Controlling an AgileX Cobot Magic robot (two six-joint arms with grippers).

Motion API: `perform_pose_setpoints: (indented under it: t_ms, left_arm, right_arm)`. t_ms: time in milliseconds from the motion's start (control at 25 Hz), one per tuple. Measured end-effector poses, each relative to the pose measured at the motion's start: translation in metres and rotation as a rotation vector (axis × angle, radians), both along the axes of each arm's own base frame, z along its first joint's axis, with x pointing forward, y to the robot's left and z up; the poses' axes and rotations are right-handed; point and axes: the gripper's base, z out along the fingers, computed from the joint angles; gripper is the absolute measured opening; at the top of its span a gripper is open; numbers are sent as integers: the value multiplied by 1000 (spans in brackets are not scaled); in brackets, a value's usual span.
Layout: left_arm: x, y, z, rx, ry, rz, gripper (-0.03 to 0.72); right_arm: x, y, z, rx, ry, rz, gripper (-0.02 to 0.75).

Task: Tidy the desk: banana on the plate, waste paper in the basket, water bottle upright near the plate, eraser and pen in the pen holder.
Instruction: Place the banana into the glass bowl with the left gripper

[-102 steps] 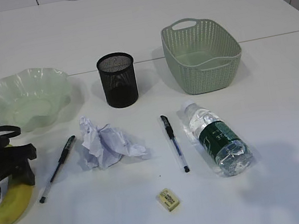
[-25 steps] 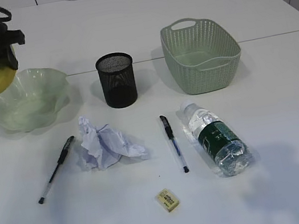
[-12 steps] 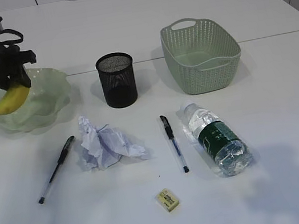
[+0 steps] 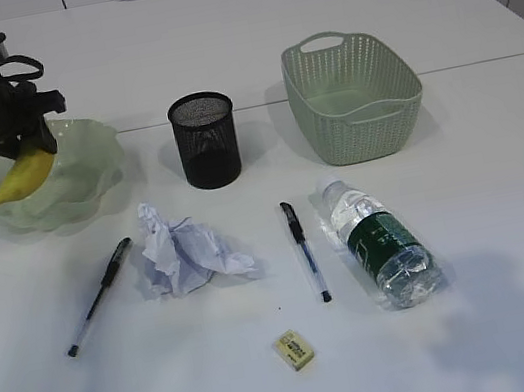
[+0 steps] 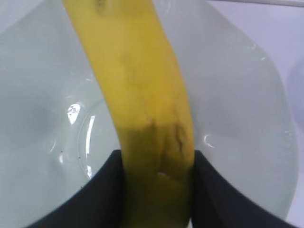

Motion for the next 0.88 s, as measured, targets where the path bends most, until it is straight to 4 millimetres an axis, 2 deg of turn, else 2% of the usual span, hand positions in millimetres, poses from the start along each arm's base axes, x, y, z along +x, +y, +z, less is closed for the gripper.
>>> perform_pose_setpoints:
  t_ms: [400, 640, 880]
  left_arm:
    - [0, 0, 0, -4, -1, 2, 332]
    - [0, 0, 0, -4, -1, 2, 413]
    - [-2, 0, 0, -3, 18, 0, 432]
  right_arm:
    - [0, -1, 0, -13, -1, 3, 519]
    - [0, -1, 0, -14, -1, 5, 519]
    - [0, -1, 0, -14, -1, 5, 519]
